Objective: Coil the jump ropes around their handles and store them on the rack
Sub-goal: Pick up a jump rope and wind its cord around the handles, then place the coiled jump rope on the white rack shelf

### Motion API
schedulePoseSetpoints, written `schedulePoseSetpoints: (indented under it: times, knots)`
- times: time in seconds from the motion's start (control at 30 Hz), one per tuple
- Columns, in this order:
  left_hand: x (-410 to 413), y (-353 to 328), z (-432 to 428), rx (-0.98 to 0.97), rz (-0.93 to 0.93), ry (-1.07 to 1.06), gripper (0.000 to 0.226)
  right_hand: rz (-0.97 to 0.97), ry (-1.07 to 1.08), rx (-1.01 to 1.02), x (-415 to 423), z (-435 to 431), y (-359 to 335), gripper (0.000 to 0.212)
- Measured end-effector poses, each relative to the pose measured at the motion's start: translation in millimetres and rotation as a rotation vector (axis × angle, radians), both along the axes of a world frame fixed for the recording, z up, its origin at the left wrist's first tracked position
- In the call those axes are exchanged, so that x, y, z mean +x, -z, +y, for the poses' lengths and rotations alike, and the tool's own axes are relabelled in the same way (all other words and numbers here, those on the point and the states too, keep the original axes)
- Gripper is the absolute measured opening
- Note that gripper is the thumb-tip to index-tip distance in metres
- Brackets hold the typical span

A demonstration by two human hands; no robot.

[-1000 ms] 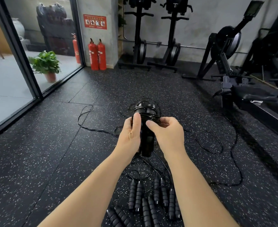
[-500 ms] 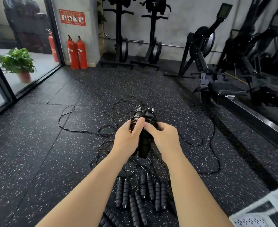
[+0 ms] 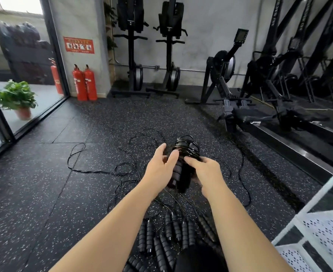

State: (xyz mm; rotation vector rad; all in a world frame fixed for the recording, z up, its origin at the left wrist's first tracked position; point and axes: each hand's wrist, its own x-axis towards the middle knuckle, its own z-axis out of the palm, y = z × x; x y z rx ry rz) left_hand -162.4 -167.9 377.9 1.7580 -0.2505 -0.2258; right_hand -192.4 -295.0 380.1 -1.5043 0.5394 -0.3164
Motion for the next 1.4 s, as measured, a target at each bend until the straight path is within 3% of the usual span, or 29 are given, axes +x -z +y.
schedulePoseSetpoints:
  times: [0.07, 0.17, 0.4, 0.77, 1.1, 1.23, 1.4]
  knots:
    - [-11, -12, -3, 0.035, -0.106, -0.074, 0.04, 0.004, 0.051, 0.027, -16, -7, -10, 0.008]
    - [-32, -30, -16, 0.093, -0.172, -0.021, 0.03, -0.008, 0.129, 0.032, -43, -21, -27, 0.011]
    - [-79, -61, -70, 0.124, -0.204, 0.147, 0.04, -0.015, 0.304, -0.051, -107, -63, -59, 0.026]
    - [-136, -75, -157, 0.121, -0.261, 0.344, 0.043, -0.002, 0.531, -0.048, -184, -133, -80, 0.017]
    - [-196, -86, -239, -0.022, -0.284, 0.638, 0.051, -0.004, 0.836, -0.097, -235, -218, -86, 0.037]
    - [-212, -91, -271, -0.043, -0.344, 0.724, 0.05, 0.038, 0.977, -0.132, -256, -246, -106, 0.029]
    - [-222, -98, -305, -0.009, -0.357, 0.83, 0.05, 0.087, 1.132, -0.127, -269, -288, -111, 0.037]
